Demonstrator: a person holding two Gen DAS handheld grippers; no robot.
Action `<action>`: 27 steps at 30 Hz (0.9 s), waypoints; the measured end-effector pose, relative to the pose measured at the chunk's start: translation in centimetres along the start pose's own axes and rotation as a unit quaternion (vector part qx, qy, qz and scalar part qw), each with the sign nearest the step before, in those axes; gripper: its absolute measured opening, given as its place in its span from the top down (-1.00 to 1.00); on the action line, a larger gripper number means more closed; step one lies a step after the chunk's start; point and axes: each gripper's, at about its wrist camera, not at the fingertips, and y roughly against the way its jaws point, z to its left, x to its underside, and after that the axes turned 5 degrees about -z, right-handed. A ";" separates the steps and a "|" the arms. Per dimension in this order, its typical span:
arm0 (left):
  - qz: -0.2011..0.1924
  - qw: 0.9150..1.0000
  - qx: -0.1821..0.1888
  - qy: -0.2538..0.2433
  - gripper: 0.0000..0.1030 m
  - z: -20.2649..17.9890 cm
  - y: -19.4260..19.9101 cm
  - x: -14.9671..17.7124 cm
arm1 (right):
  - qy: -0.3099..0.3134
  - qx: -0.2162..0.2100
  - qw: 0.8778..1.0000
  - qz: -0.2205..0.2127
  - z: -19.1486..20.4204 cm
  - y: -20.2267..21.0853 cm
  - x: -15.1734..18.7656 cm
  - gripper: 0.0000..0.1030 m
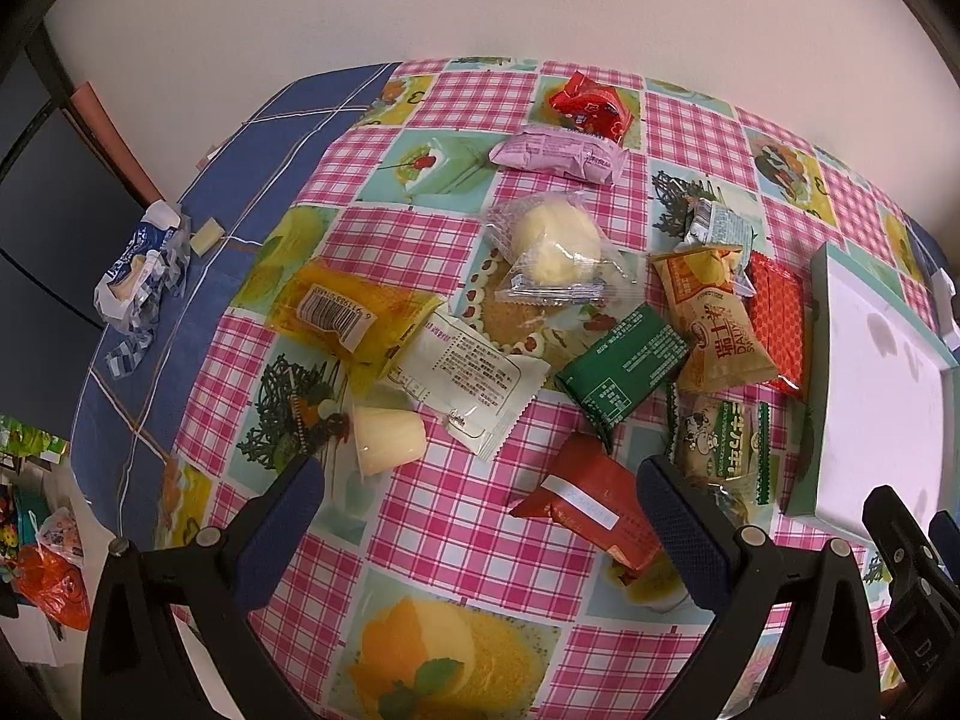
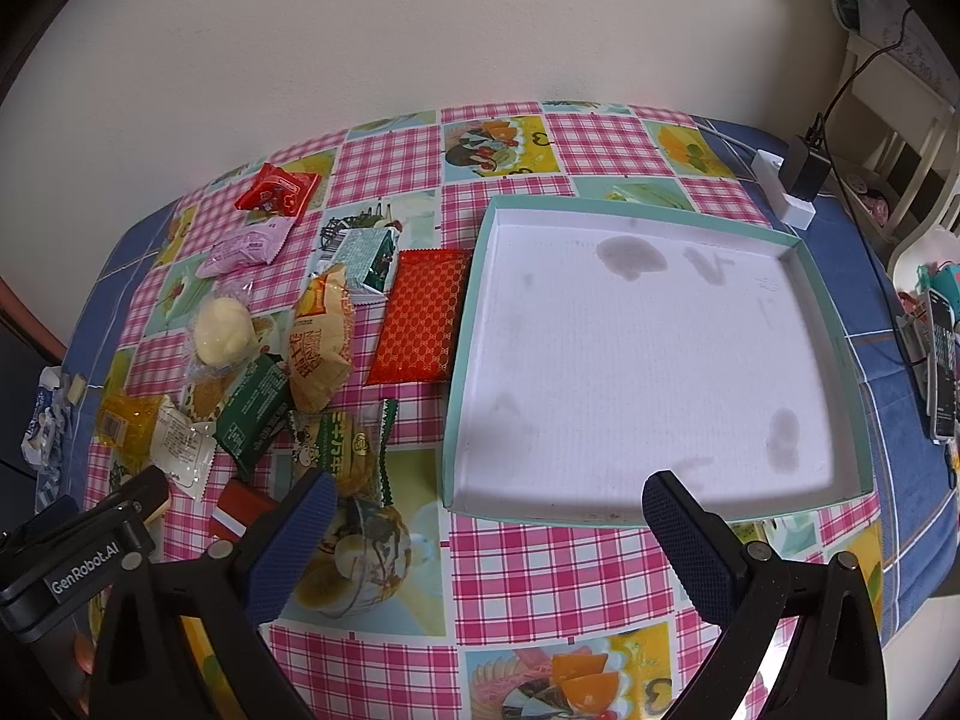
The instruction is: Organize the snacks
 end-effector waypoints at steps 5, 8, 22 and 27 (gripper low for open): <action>0.000 1.000 0.000 0.000 -1.00 0.0 0.0 0.0 | 0.000 0.000 1.000 0.000 0.0 0.0 0.0 -1.00; 0.000 1.000 0.000 0.000 -1.00 0.0 0.0 0.0 | 0.000 0.000 1.000 0.000 0.0 0.0 0.0 -1.00; 0.001 1.000 -0.001 -0.001 -1.00 0.0 0.0 0.1 | 0.000 0.000 1.000 0.001 0.1 0.0 0.1 -1.00; 0.001 1.000 0.000 -0.002 -1.00 0.0 0.0 0.1 | 0.000 0.000 1.000 0.001 0.1 -0.1 0.1 -1.00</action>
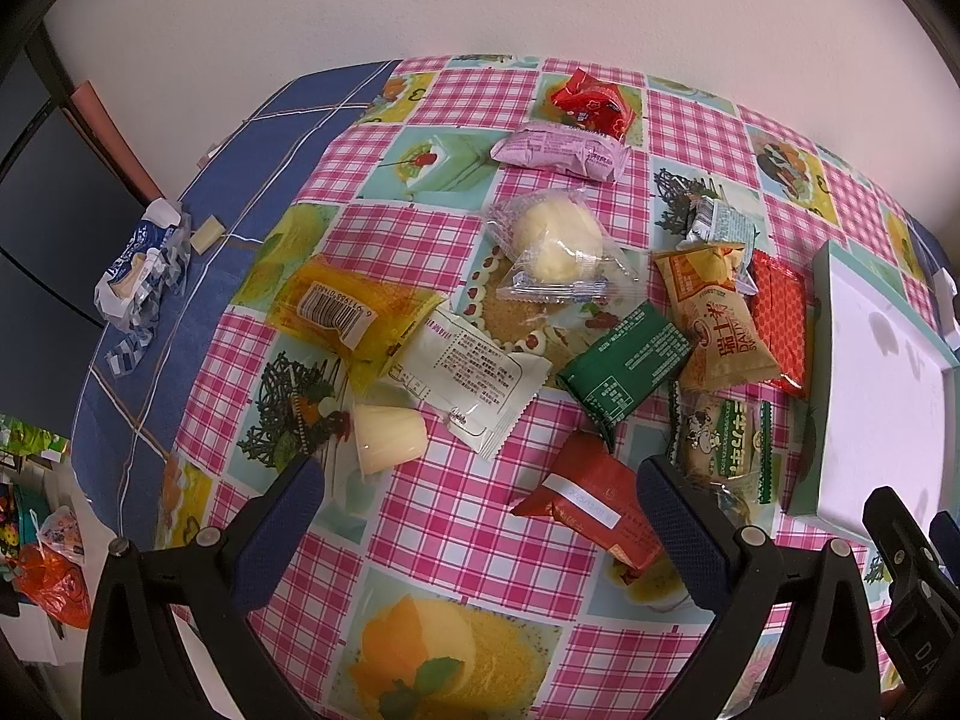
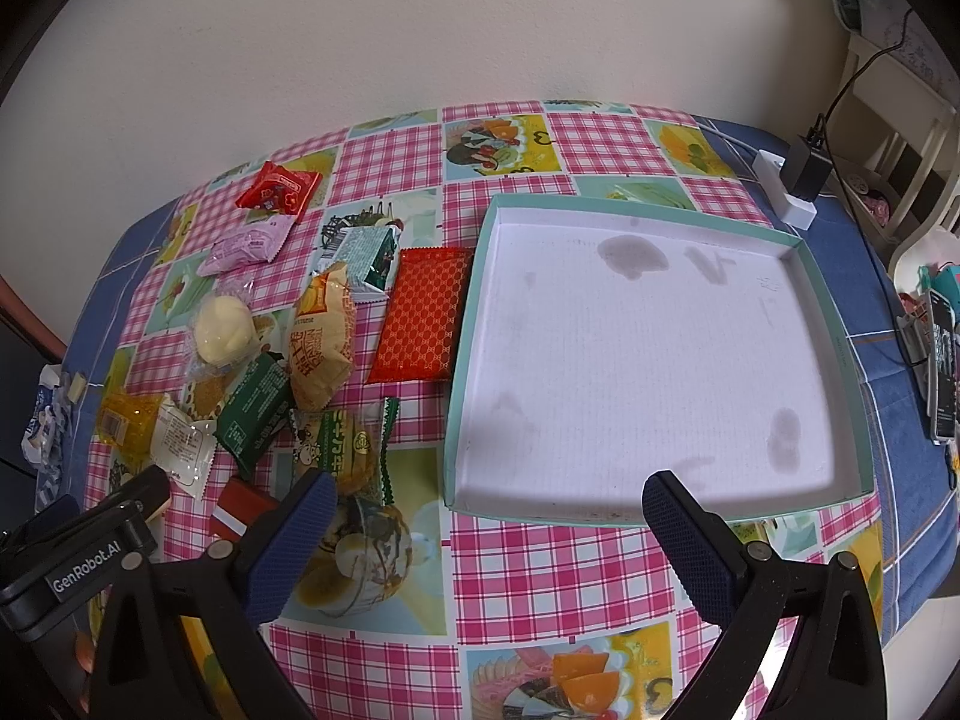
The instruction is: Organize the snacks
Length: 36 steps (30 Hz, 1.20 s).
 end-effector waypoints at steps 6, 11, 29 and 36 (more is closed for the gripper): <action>0.000 1.000 0.000 0.000 -1.00 0.0 0.0 0.0 | 0.000 0.000 1.000 0.000 0.0 0.0 0.0 -1.00; 0.000 1.000 0.000 0.000 -1.00 0.0 0.0 0.0 | 0.000 0.000 1.000 0.001 0.0 0.0 0.0 -1.00; 0.003 1.000 -0.010 0.013 -1.00 0.8 -0.2 0.2 | 0.002 -0.008 1.000 0.006 0.0 -0.2 0.0 -1.00; 0.011 0.997 -0.025 0.070 -1.00 3.8 -0.7 -0.3 | 0.017 -0.065 0.997 0.027 2.5 -1.5 0.2 -1.00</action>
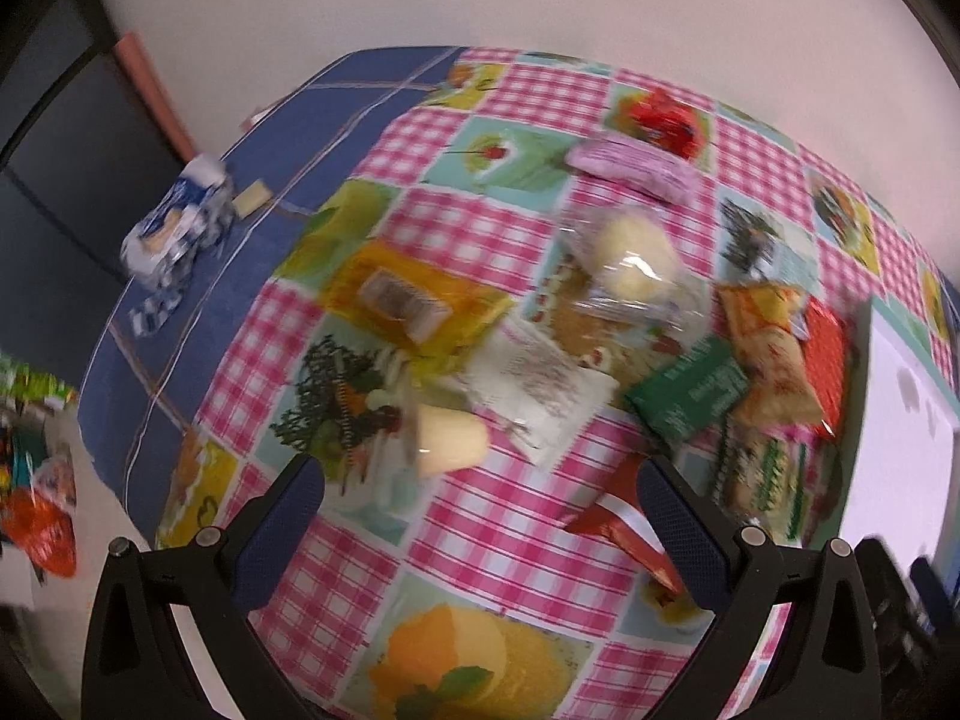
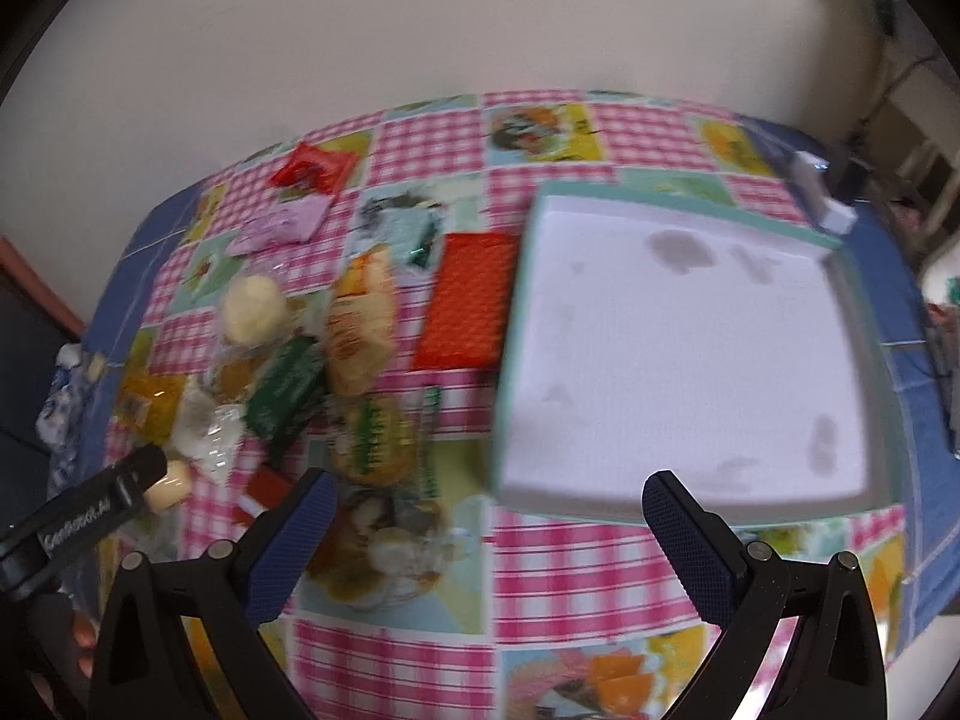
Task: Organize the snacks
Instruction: 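Reach the left tool to the yellow pudding cup while the right tool reaches the red wrapped cake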
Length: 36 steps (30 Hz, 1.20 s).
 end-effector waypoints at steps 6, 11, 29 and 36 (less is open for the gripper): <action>0.026 0.998 0.002 0.057 -1.00 2.9 -1.5 -0.5 | 0.052 -0.052 0.997 0.031 4.6 -2.2 0.9 -1.00; 0.052 0.994 0.010 0.095 -1.00 5.1 -3.1 -0.4 | 0.081 -0.074 0.993 0.051 7.0 -3.9 1.4 -1.00; 0.084 0.989 0.070 0.103 -0.65 6.2 -5.1 -0.3 | 0.140 -0.108 0.980 0.088 11.1 -6.8 2.5 -0.57; 0.085 0.990 0.083 0.078 -0.28 4.5 -5.3 -0.4 | 0.146 -0.140 0.973 0.114 11.8 -6.4 2.9 -0.48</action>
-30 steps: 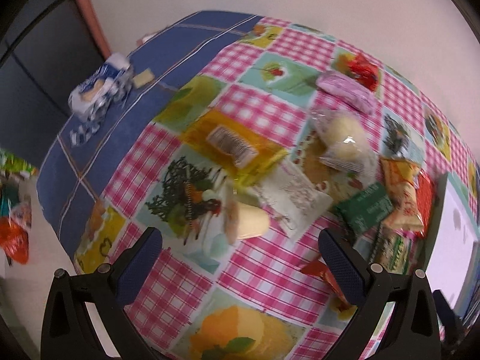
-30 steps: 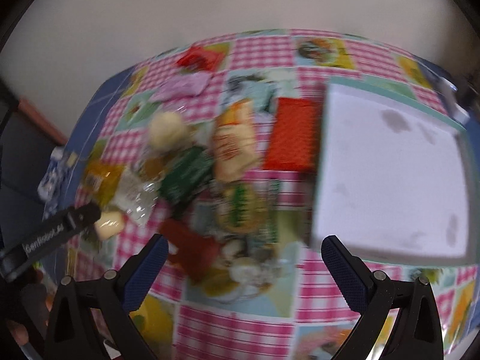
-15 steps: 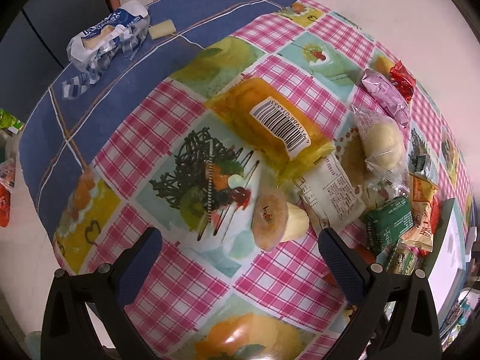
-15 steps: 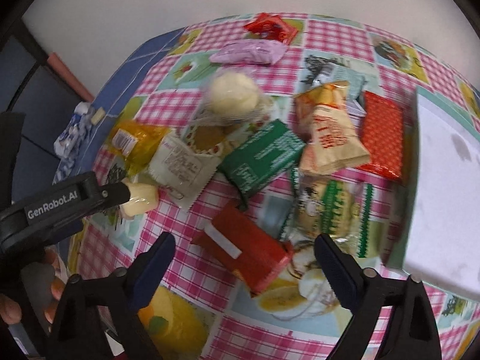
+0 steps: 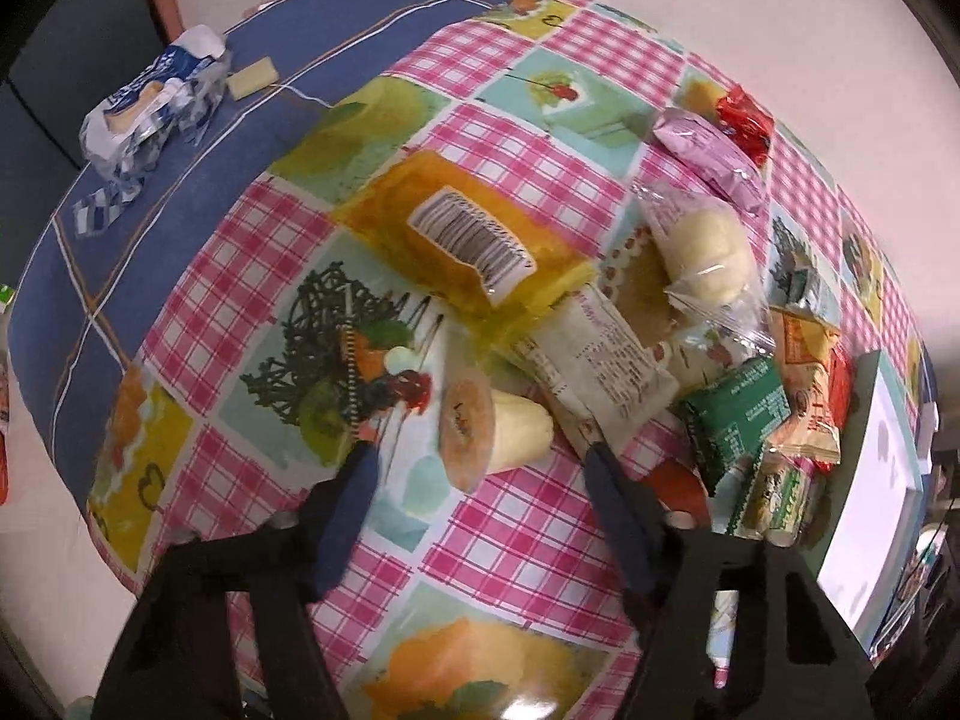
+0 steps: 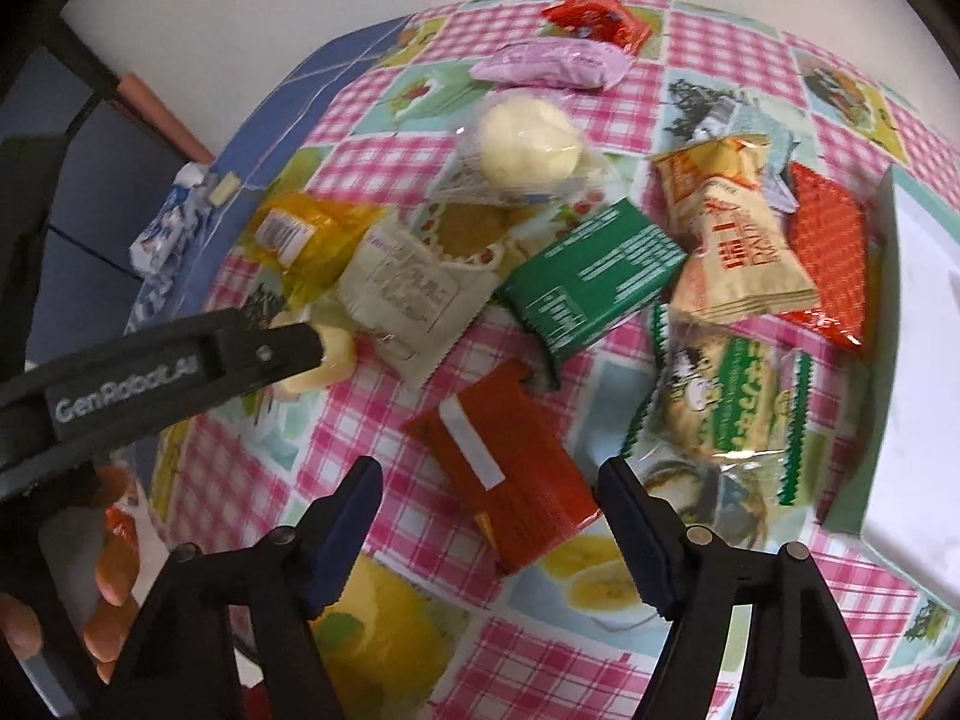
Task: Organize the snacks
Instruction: 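Reach the left tool to the yellow pudding cup while the right tool reaches the red wrapped cake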
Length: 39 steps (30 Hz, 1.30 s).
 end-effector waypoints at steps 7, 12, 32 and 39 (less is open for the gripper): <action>0.006 1.000 0.005 -0.016 0.04 -1.1 -1.2 -0.2 | 0.011 0.005 1.000 0.012 0.1 -0.6 0.1 -0.43; 0.009 1.000 -0.002 -0.030 0.06 -1.9 -2.4 -0.9 | 0.022 0.018 0.999 0.022 0.0 -1.5 -0.2 -0.34; 0.003 0.994 -0.063 -0.086 0.17 -5.0 -7.0 -1.3 | 0.086 0.104 0.991 0.010 2.8 -4.6 0.2 0.11; -0.001 0.996 -0.046 -0.075 0.18 -5.2 -6.7 -1.1 | 0.051 0.087 0.995 0.004 2.1 -3.8 -0.1 0.18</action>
